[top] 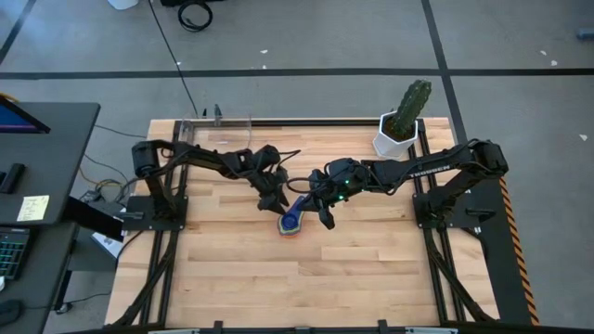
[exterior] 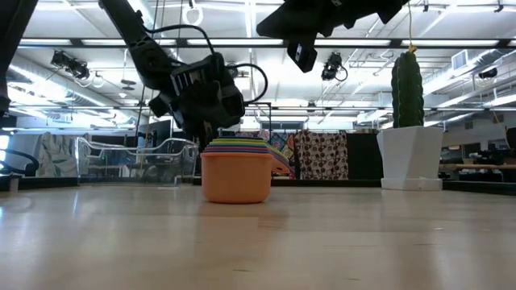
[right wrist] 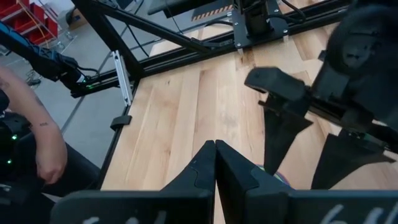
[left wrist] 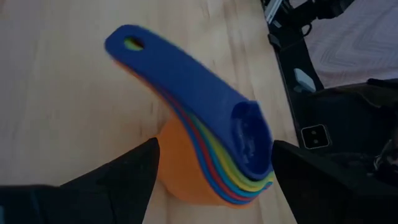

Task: Nest measuring cups in basket
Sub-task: Put the stacked nesting measuring cups into the transparent bin

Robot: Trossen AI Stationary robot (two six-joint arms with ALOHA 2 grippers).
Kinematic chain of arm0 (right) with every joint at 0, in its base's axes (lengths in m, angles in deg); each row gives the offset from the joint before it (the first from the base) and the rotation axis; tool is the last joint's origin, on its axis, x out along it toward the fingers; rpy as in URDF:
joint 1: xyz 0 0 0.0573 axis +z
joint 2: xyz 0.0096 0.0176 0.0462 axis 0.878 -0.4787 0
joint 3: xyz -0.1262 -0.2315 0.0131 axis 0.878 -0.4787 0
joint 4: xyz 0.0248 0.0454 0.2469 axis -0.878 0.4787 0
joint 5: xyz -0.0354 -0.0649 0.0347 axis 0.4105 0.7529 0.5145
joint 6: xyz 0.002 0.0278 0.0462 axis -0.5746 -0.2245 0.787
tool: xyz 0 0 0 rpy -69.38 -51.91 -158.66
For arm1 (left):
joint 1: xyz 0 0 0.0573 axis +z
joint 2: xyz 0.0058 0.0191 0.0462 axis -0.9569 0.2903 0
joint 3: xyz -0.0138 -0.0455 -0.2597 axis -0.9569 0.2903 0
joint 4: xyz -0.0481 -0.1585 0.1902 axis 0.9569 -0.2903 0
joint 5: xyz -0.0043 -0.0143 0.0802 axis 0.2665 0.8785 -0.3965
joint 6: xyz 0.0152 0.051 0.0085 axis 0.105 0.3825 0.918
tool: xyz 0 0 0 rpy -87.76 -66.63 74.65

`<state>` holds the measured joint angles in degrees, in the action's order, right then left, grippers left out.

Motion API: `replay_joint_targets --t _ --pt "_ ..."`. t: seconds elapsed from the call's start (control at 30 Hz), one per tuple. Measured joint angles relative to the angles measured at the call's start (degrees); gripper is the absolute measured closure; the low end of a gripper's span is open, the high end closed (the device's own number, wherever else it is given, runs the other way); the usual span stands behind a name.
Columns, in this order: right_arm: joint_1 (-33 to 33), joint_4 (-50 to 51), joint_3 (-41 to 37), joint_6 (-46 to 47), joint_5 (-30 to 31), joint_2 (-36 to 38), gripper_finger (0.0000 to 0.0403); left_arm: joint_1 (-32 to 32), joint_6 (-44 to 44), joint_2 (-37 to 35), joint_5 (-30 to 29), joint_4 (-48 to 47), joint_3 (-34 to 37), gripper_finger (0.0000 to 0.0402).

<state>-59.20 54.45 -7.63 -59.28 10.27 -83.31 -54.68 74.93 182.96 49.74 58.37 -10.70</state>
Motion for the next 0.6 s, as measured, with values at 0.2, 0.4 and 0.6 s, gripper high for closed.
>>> replay_joint_targets --t 0.2,0.4,0.6 --pt "0.0 -0.5 0.0 0.0 0.0 0.0 0.0387 -0.5 -2.4 2.1 1.3 2.6 0.0 0.0089" --pt "0.0 -0.9 0.0 0.0 0.0 0.0 0.0387 -1.4 -2.4 2.5 1.0 4.2 0.0 0.0089" --pt "0.0 -1.3 0.0 0.0 0.0 0.0 0.0387 -2.1 -1.2 2.5 0.0 5.3 0.0 0.0089"
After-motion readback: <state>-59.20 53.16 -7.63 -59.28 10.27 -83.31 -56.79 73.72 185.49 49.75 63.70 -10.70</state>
